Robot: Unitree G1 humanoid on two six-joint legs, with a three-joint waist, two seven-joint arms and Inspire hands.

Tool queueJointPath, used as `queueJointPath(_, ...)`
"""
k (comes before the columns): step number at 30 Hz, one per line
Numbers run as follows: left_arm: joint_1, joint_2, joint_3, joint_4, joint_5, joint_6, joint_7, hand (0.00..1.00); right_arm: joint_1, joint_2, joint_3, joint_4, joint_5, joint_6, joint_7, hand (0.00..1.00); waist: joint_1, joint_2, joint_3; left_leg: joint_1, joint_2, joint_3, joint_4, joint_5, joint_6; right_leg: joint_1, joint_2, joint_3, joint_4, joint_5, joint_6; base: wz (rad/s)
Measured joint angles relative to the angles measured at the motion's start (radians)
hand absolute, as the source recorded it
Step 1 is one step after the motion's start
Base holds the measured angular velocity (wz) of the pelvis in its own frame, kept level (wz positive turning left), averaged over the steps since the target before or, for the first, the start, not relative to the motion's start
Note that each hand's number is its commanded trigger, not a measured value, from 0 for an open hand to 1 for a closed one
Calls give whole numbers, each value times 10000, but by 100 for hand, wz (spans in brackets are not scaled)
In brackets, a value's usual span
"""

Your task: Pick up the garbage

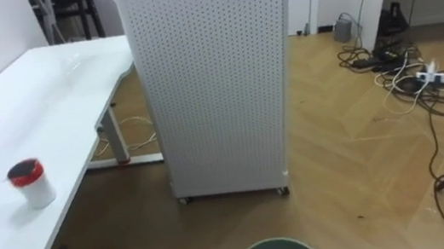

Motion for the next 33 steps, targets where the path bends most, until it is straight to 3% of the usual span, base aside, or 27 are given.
queueJointPath(1,-12,-21,1,-4,-2,0,-69,0,51,-3,-2,0,1,1,-10,100,-5,-40,17,11,-82,25,259,44,111,138,-146,-91,110,-211,81,6)
queueJointPath(2,-27,-7,7,-5,-26,-3,-139,0,80,9,16,-2,-5,1,-44,100,36,-137,37,64,-185,135,570,-173,419,238,-303,-32,333,-461,107,0)
queueJointPath(3,-38,-6,7,-4,-119,-3,-155,0,83,6,23,-1,-8,3,-77,100,57,-219,56,121,-303,190,688,-351,470,281,-441,19,499,-620,152,0)
queueJointPath(5,-139,-14,-20,-8,-180,-1,-135,0,57,-109,36,-85,13,3,-110,100,192,-338,56,237,-659,366,1174,-1044,722,303,-996,-282,1308,-1053,449,-9)
queueJointPath(6,-195,-31,-25,-3,-177,-2,-135,0,22,-127,35,-86,11,3,-121,100,292,-336,69,258,-726,389,1282,-1198,786,155,-1080,-407,1747,-1064,475,-22)
queueJointPath(8,-468,-7,-53,-1,-167,-3,-122,0,2,-105,35,-89,11,5,-202,100,357,-233,132,537,-806,357,1536,-1518,944,-360,-1528,-838,3511,-509,842,7)
queueJointPath(9,-518,-6,-79,1,-171,-8,-107,0,3,-107,47,-100,9,5,-212,100,333,-108,142,687,-770,183,1549,-1682,974,-542,-1496,-791,3850,-344,908,17)
queueJointPath(10,-544,-5,-87,-2,-183,-12,-99,0,-21,-109,47,-158,9,6,-215,100,340,-79,127,725,-762,63,1534,-1738,968,-671,-1460,-729,3725,-432,932,0)
queueJointPath(11,-612,4,-73,-2,-212,-13,-65,0,-132,-115,46,-341,9,5,-212,100,353,60,214,759,-733,-195,1543,-1817,950,-973,-1324,-727,3205,-593,875,4)
queueJointPath(12,-658,13,-91,1,-213,-12,-63,0,-187,-117,87,-493,12,-5,-219,100,311,105,246,762,-738,-392,1488,-1842,930,-1262,-1205,-706,2274,-553,857,15)
queueJointPath(13,-684,12,-103,-1,-212,-12,-71,0,-187,-117,137,-531,11,-7,-229,100,296,84,234,763,-765,-472,1452,-1851,916,-1356,-1151,-631,1707,-389,876,40)
queueJointPath(14,-716,-27,-124,14,-199,-2,-88,0,-163,-129,233,-591,9,-7,-237,100,202,59,219,804,-811,-635,1404,-1884,869,-1416,-1110,-602,1059,442,583,51)
queueJointPath(15,-709,-48,-205,10,-155,-1,-105,0,-130,-125,234,-594,9,-6,-229,100,156,64,148,904,-798,-869,1254,-1921,797,-1214,-1017,-708,742,489,541,45)
queueJointPath(17,-684,-47,-216,27,-181,0,-117,0,-190,-131,224,-619,-26,-7,-172,100,179,36,138,1167,-752,-1054,961,-1885,717,-825,-929,-966,363,523,481,28)
queueJointPath(25,-441,-46,-274,-95,-197,132,-111,0,-226,-203,214,-647,-103,-6,139,100,532,-231,27,2071,-592,-1109,73,-1858,661,273,-629,-1138,-819,576,471,7)
queueJointPath(33,-434,-42,-266,-159,-196,236,-130,0,-198,-186,364,-647,-184,44,610,100,635,-338,14,2388,-549,-1289,-320,-1854,656,862,-480,-1329,-1734,819,531,6)
